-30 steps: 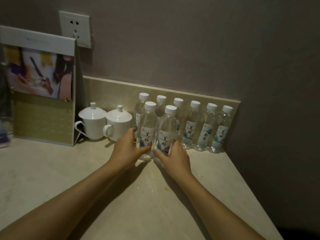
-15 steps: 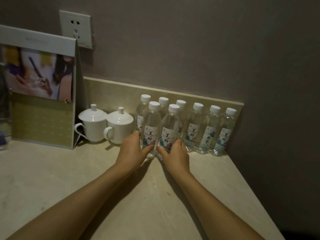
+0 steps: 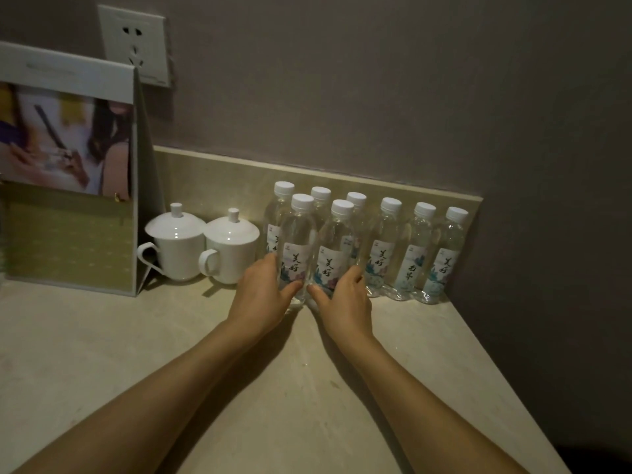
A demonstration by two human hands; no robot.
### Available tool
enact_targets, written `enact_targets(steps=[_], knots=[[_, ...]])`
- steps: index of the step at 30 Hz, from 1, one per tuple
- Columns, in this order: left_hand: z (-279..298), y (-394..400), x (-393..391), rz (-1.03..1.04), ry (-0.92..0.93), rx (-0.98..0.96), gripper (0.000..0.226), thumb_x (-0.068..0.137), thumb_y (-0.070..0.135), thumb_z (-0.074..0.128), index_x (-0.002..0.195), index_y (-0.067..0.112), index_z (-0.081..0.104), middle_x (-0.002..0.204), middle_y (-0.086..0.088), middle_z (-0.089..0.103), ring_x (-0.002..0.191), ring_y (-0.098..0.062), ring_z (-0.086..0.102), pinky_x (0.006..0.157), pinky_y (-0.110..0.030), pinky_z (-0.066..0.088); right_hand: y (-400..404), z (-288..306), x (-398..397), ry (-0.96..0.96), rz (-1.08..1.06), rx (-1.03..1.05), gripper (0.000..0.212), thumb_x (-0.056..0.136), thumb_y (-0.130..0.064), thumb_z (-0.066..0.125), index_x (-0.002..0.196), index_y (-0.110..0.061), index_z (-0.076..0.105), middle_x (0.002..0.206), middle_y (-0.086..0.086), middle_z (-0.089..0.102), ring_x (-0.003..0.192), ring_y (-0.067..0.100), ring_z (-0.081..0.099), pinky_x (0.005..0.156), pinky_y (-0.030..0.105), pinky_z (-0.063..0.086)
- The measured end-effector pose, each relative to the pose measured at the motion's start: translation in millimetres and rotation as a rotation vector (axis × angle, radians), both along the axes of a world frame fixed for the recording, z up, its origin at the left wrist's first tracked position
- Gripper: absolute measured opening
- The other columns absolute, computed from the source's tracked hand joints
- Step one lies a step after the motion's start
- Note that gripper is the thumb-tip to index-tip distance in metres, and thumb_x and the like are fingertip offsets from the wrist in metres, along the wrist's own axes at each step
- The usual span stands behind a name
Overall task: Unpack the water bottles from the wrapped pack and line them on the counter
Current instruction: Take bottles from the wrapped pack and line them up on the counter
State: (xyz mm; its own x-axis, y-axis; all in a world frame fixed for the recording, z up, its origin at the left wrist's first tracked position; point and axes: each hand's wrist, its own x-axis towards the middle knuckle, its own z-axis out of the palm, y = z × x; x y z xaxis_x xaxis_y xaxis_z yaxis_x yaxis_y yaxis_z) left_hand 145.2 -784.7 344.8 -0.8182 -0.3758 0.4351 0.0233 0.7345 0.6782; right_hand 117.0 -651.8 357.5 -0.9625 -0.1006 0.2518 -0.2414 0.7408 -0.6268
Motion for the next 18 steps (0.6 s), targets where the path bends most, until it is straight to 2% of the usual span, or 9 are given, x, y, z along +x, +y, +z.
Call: enact_targets(steps=[13, 18], knots=[[1.1, -3.2, 1.8, -0.052, 0.003, -0.013, 0.044, 0.084, 0.030, 0.073, 0.123, 0.016, 0.057, 0.119, -0.004, 0.066, 0.109, -0.021, 0.064, 0.090, -0.036, 0.055, 3.0, -2.0, -5.0, -0.002, 0.063, 0.014, 0.073, 0.089, -0.044, 0.062, 0.142, -0.006, 0.029, 0.143, 0.014, 0.044, 0.127, 0.031, 0.049, 0.102, 0.041, 0.047], [1.7, -3.5, 2.2, -0.052, -0.008, -0.017, 0.045, 0.085, 0.031, 0.072, 0.125, 0.015, 0.057, 0.120, -0.003, 0.066, 0.111, -0.020, 0.063, 0.092, -0.037, 0.055, 4.4, 0.0, -5.5, -0.016, 0.087, 0.026, 0.072, 0.090, -0.041, 0.062, 0.142, -0.004, 0.028, 0.142, 0.014, 0.044, 0.128, 0.029, 0.049, 0.100, 0.037, 0.046]])
